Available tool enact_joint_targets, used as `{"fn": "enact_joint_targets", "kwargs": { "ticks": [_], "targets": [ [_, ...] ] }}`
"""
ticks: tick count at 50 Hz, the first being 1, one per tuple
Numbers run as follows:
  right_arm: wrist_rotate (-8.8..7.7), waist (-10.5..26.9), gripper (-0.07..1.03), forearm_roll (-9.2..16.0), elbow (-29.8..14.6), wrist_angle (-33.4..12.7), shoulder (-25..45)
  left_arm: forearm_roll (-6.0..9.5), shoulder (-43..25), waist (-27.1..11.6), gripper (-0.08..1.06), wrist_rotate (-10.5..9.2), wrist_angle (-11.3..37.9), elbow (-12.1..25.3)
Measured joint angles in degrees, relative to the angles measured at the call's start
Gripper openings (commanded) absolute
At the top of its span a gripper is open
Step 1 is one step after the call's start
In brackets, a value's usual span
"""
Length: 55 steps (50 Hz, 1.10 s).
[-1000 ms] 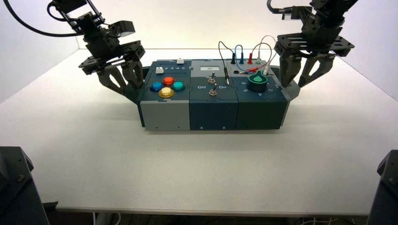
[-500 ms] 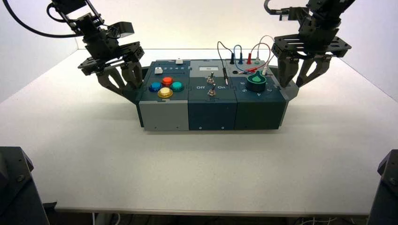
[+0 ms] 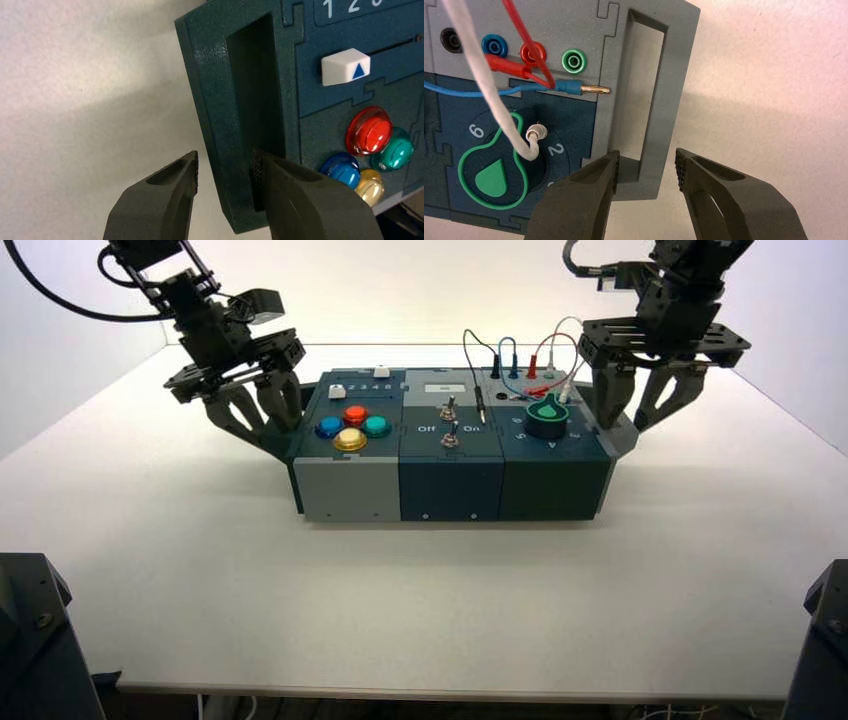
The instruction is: Move the box closer.
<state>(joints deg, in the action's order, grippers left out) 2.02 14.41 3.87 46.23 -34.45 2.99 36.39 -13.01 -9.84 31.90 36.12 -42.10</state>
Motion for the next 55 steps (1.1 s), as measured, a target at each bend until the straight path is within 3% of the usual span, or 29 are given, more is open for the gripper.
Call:
{"fn": "enact_joint_targets", "kwargs": {
  "ticks": [55],
  "targets": [
    [0.09, 1.8, 0.62, 2.3, 2.2, -1.6, -1.1, 0.18, 1.2, 0.6, 0.59, -0.35, -0.4, -3.1]
  ]
}}
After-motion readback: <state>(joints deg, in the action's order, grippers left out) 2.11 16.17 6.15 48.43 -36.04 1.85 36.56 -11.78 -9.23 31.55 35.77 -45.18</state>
